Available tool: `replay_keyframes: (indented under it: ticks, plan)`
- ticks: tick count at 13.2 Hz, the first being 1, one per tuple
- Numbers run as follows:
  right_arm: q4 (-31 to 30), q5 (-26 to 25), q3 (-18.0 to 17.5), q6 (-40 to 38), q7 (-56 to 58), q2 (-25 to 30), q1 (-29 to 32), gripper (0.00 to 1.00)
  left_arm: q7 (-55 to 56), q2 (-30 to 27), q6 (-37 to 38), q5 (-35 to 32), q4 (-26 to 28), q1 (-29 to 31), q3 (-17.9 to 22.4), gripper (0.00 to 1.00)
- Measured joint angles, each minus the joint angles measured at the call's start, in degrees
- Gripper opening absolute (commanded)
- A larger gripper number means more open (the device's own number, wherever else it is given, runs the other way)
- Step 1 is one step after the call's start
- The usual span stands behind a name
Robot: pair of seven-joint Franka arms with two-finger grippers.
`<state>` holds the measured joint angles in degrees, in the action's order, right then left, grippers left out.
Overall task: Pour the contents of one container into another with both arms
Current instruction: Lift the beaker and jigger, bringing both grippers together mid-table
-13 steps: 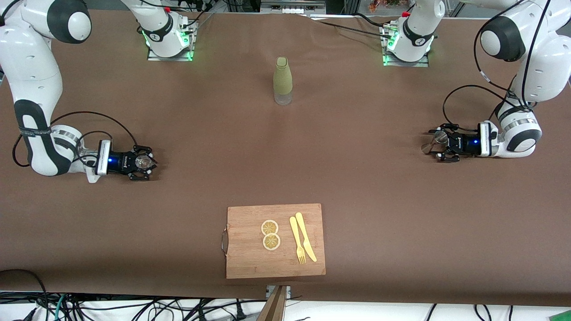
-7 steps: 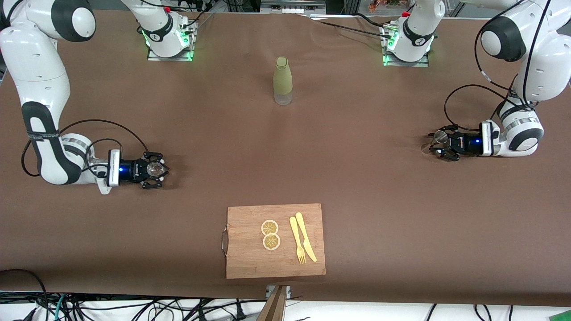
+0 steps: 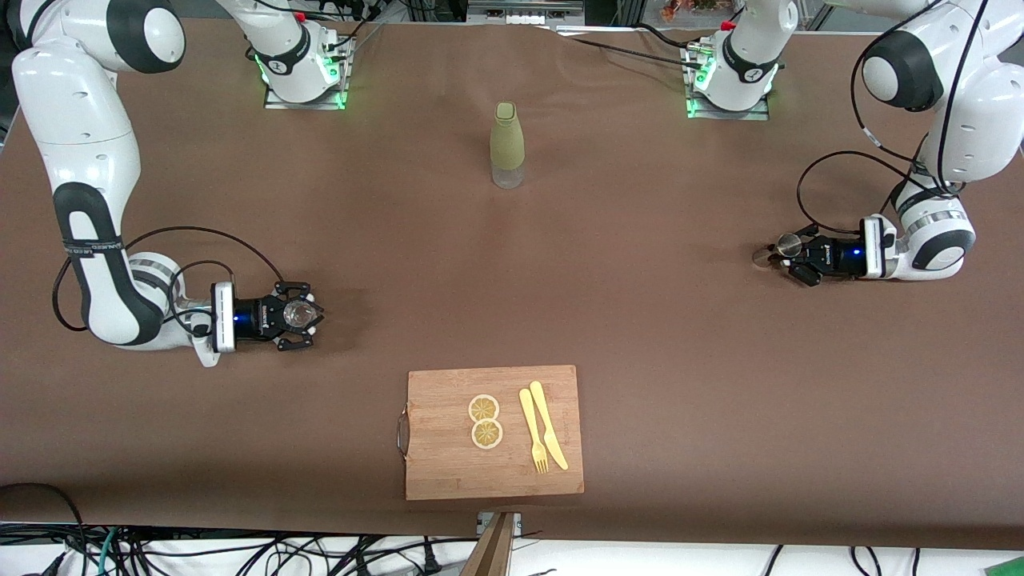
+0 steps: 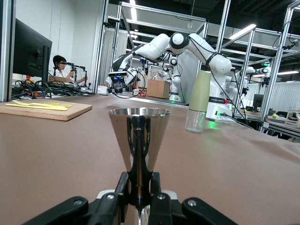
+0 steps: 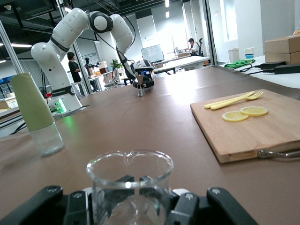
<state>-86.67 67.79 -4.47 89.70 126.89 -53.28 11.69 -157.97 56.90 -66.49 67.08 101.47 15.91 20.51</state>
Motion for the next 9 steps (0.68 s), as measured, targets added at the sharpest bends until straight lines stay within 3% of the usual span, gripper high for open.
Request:
replay_keyframes:
  ticks: [4, 9]
  plan:
    - [2.7, 0.0, -3.0, 2.3, -8.0, 1.6, -0.1, 0.12, -0.7, 0.5, 0.0, 0.0, -0.4, 0.0, -2.0, 0.00]
    - [2.9, 0.0, -7.6, 10.0, -15.2, 5.3, -2.0, 0.12, -0.6, 0.7, -0.4, 0.2, -5.6, -0.9, -5.1, 0.00]
